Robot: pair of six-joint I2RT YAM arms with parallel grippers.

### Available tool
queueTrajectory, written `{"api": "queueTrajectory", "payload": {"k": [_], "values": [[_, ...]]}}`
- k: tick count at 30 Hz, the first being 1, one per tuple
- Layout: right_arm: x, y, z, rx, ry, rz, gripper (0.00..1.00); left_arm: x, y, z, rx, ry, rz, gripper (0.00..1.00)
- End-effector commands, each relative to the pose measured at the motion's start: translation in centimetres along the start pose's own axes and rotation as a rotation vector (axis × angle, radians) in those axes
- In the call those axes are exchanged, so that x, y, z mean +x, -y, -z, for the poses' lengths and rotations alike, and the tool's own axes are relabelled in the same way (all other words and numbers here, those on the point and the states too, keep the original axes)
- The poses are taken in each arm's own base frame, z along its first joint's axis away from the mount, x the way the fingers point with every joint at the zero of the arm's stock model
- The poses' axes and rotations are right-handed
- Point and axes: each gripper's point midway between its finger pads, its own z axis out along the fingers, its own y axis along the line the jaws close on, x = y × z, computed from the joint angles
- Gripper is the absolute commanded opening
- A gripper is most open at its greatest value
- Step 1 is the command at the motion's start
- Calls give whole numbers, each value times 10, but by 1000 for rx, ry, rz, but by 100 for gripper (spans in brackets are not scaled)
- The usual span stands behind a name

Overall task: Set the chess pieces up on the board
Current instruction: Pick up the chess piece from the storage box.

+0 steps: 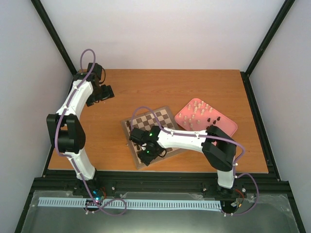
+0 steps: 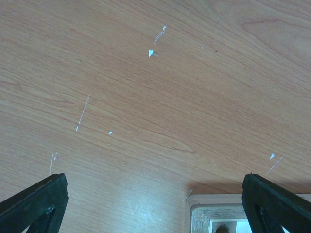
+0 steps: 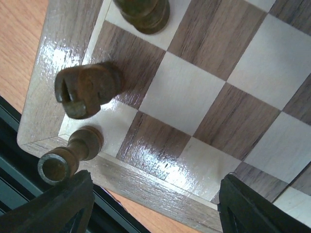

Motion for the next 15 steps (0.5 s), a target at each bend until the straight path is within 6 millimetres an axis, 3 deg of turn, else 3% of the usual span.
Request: {"api": "queueTrajectory", "payload": {"k": [1,15], "values": [[-13,1,0,-9,23,7,70,-7,3,9,2,28,-12,100],[-16,2,-3,-33,15,12,70,-6,3,3,-7,16,-12,100]]}}
